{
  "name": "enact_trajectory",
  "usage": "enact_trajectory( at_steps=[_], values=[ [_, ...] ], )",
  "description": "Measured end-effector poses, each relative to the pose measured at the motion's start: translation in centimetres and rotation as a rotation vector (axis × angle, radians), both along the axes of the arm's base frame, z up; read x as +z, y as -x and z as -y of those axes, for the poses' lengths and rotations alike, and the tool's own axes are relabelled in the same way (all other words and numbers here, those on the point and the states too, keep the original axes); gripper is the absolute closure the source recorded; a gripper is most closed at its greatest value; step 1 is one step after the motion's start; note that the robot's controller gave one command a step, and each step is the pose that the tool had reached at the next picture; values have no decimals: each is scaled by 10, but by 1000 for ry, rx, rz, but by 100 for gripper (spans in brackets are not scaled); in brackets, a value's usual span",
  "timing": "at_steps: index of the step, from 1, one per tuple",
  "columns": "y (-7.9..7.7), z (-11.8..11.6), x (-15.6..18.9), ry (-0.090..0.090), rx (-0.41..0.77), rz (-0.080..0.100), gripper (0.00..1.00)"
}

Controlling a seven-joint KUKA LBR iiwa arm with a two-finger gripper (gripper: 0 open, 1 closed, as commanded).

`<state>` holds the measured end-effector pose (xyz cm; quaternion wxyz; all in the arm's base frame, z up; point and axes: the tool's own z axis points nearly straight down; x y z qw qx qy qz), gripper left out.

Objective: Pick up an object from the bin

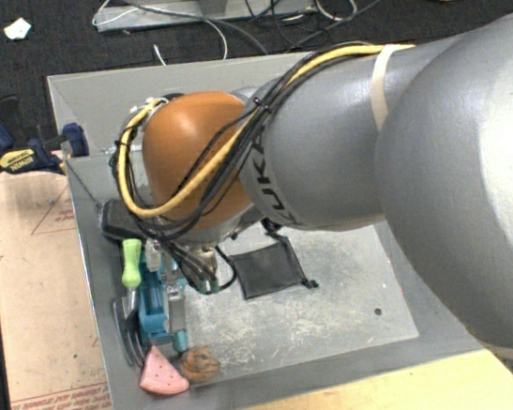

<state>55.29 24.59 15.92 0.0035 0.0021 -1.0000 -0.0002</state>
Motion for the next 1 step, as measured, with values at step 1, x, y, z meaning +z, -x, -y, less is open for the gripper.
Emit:
enact_trajectory(
  at_steps=[1],
  values=[
    [-2, 1, 4, -2, -4, 7, 0]
  ],
)
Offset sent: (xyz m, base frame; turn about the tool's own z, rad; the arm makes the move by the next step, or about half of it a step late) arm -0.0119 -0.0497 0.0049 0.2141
